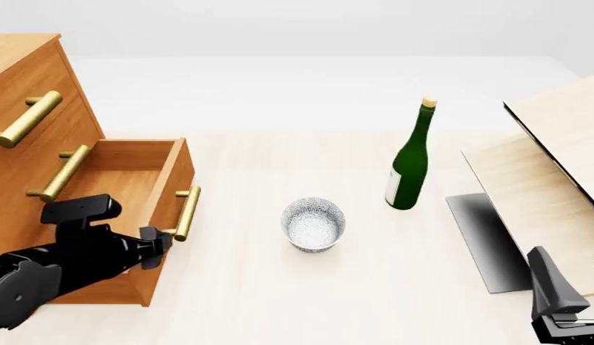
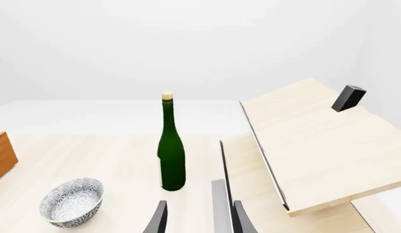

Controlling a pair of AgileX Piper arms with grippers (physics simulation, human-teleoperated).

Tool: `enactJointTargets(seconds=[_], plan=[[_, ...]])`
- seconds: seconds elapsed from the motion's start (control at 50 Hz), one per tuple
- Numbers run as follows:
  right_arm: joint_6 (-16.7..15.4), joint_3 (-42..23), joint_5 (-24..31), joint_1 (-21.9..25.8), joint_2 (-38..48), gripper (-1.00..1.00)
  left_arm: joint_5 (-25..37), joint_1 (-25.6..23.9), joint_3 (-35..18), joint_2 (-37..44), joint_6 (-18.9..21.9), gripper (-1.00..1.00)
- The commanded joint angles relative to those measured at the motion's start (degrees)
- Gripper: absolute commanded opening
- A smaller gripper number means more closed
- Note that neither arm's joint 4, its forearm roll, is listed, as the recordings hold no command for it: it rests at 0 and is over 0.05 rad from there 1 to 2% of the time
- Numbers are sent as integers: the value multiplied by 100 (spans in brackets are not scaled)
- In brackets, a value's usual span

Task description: Put the bowl in the bottom drawer of the cabinet and close it.

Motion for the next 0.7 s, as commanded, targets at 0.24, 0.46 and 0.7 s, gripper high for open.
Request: enactJointTargets(seconds=[0.24, 0.46, 0.7], plan=[[0, 0, 0, -1, 0, 100, -311, -148, 141, 223, -182, 100], [-1, 0, 0, 1, 0, 100, -404, -264, 227, 235, -302, 100], [1, 0, 0, 1, 1, 100, -398, -500, 173, 249, -339, 100]])
